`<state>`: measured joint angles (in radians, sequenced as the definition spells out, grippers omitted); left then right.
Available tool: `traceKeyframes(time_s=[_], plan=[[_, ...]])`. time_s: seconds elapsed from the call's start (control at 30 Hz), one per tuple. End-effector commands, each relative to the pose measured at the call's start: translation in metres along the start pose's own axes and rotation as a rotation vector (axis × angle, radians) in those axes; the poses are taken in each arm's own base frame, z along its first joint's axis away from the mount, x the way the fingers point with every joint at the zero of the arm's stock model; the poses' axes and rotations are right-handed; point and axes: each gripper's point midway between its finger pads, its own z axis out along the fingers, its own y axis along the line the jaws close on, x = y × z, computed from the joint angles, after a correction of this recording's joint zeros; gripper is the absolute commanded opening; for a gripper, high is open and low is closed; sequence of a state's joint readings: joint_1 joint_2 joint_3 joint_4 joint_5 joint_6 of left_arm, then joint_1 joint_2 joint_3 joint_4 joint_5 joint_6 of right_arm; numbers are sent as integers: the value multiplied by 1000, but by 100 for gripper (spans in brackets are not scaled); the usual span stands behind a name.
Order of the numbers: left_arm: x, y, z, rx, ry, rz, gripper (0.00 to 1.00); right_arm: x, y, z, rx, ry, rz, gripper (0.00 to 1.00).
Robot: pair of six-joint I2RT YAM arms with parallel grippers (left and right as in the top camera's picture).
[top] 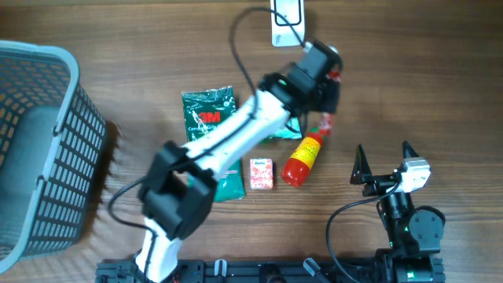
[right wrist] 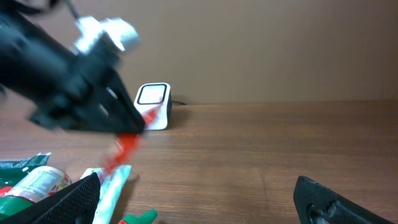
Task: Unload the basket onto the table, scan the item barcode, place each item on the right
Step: 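Lift the Nescafe stick out of the basket and carry it right, then lay the Nescafe stick right of the sriracha and open the left gripper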
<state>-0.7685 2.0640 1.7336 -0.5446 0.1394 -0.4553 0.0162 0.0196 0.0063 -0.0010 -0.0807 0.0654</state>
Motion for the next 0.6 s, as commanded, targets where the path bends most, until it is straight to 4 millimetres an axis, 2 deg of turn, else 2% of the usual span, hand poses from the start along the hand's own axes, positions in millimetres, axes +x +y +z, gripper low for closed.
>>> traceKeyframes(time_s=[0.0, 0.13, 0.27, 0.3, 0.33, 0.47, 0.57], plan=[[36, -33, 35, 34, 52, 104, 4, -1, -2, 0, 11, -4, -11, 100], [53, -36, 50, 25, 82, 122, 4, -1, -2, 0, 11, -4, -10, 100], [47, -27, 50, -1, 68, 113, 13, -1, -2, 0, 11, -4, -11, 100], [45, -23, 49, -11, 65, 107, 21, -1, -2, 0, 11, -4, -11, 100], [44, -19, 49, -18, 67, 101, 24, -1, -2, 0, 11, -4, -11, 100], [38, -10, 37, -37, 73, 83, 36, -1, -2, 0, 11, -4, -11, 100], [27, -15, 22, -26, 40, 111, 34, -1, -2, 0, 11, -4, -11, 100]])
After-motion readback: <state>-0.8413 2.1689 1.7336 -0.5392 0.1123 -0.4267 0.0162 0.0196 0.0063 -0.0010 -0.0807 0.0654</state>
